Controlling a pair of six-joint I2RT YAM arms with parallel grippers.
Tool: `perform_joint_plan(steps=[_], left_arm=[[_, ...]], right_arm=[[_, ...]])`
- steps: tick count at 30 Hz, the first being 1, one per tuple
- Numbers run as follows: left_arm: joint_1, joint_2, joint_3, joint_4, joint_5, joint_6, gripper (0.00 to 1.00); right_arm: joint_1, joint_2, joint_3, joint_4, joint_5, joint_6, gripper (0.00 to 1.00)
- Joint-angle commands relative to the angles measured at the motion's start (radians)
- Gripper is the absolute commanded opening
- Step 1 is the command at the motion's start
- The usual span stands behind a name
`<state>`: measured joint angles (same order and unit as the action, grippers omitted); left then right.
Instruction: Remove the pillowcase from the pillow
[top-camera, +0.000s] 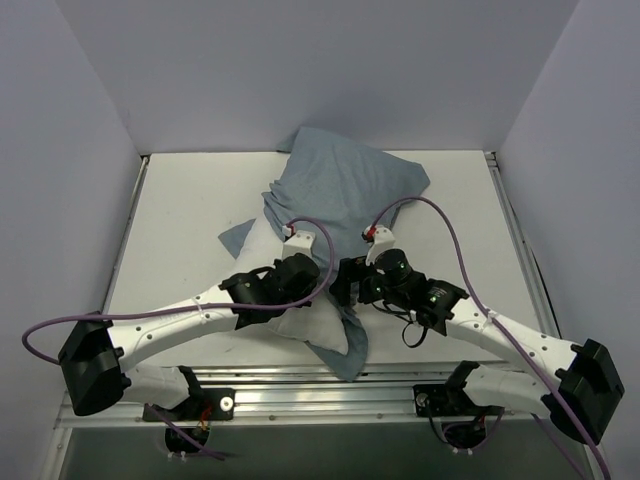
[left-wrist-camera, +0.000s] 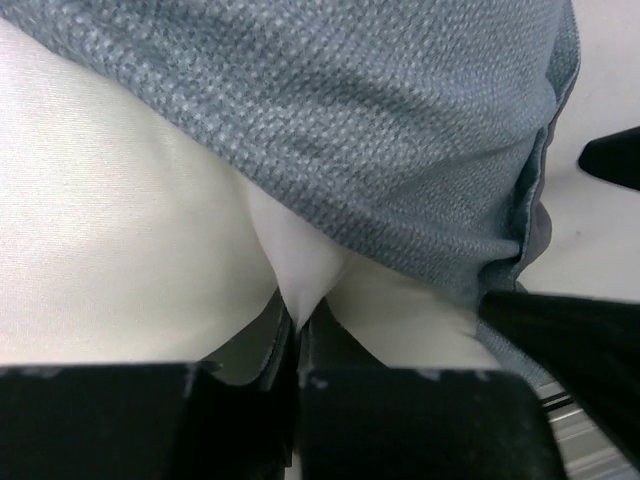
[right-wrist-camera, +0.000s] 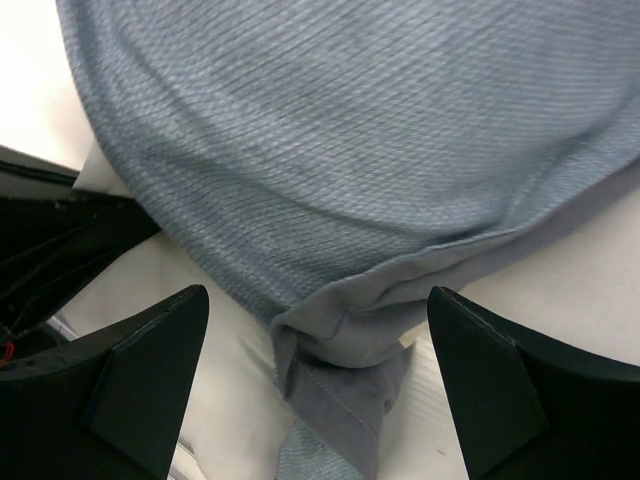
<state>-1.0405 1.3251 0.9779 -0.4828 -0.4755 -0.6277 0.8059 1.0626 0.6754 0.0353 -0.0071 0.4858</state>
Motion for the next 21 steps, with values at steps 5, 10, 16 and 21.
perform_joint_plan(steps=[5,10,16,21], left_arm=[[0.034,-0.040,-0.021,-0.005,0.040,-0.015,0.02],[0.048,-0.093,0.021,-0.072,0.051,0.005,0.02],[0.097,-0.188,0.071,-0.183,0.129,0.029,0.02],[0.168,-0.305,0.096,-0.293,0.289,0.037,0.02]], right_arm=[[0.033,0.091,-0.013,0.103,-0.021,-0.032,0.84],[0.013,0.138,-0.017,0.138,0.040,-0.041,0.59],[-0.077,0.221,0.048,0.133,0.110,-0.076,0.00],[-0.305,0.306,0.153,0.077,0.092,-0.049,0.00]])
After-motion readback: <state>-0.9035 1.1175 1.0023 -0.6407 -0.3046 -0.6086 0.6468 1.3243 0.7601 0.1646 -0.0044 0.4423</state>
